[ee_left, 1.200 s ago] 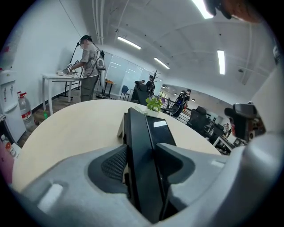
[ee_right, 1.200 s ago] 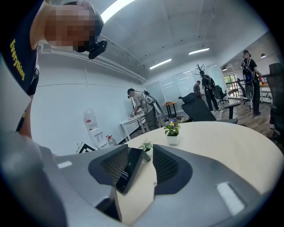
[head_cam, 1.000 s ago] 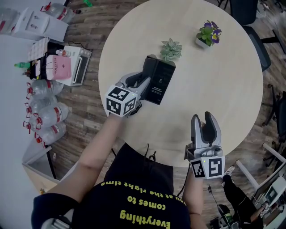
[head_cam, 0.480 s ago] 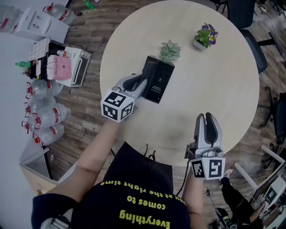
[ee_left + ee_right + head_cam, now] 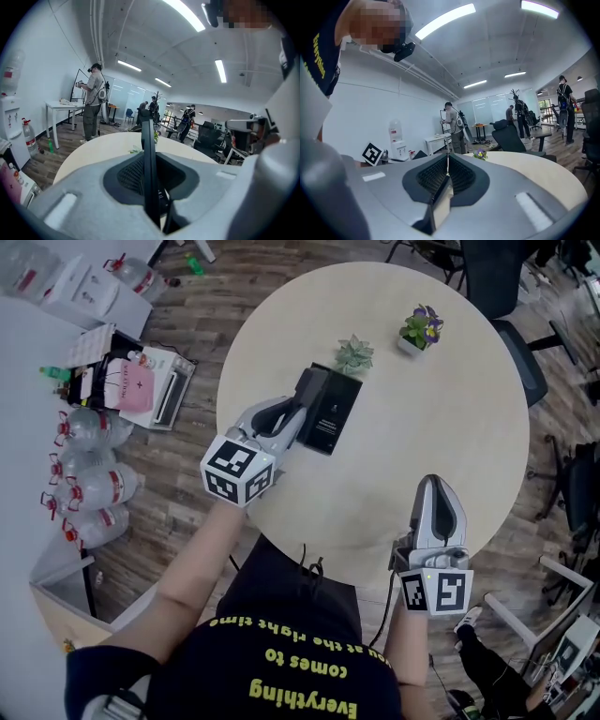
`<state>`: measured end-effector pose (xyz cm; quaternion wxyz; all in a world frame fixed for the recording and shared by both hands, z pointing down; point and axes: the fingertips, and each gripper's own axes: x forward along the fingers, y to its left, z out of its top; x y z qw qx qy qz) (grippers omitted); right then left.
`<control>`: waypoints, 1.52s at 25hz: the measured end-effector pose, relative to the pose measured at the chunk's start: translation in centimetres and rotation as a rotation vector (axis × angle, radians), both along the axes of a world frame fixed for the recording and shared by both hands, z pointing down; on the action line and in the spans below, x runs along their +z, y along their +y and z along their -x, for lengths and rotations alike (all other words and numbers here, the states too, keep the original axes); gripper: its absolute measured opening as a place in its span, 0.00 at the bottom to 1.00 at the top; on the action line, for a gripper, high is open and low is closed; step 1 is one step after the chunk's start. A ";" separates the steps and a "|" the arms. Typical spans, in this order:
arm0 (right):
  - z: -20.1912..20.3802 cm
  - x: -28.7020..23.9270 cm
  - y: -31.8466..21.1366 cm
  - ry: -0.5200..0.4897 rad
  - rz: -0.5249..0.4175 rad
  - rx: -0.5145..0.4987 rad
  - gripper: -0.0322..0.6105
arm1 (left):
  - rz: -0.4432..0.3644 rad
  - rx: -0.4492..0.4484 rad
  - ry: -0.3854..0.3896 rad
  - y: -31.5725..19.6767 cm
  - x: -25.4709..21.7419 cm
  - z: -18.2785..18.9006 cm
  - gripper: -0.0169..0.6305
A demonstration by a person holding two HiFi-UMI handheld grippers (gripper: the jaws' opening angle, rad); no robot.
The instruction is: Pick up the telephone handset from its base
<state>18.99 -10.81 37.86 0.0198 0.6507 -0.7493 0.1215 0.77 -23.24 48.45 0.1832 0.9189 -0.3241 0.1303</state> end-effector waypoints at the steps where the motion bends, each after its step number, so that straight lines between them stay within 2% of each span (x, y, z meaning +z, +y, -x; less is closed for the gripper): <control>1: 0.0 -0.4 0.2 0.007 -0.006 0.002 0.07 | -0.017 -0.002 0.009 0.3 -0.9 0.1 0.15; 7: 0.3 -3.9 1.0 0.035 -0.075 -0.007 0.07 | -0.109 -0.005 0.032 2.3 -5.3 0.7 0.15; 12: 0.9 -6.4 2.0 0.062 -0.129 -0.022 0.07 | -0.143 -0.022 0.103 4.1 -9.0 1.8 0.15; 20: 0.7 -9.0 3.4 0.079 -0.187 -0.004 0.07 | -0.284 -0.033 0.099 5.8 -14.0 2.6 0.15; 29: 0.5 -11.7 4.5 0.094 -0.248 -0.002 0.07 | -0.381 -0.042 0.175 8.2 -18.9 2.8 0.15; 38: 1.2 -13.0 5.2 0.112 -0.283 -0.002 0.07 | -0.493 -0.025 0.184 9.7 -21.6 2.9 0.15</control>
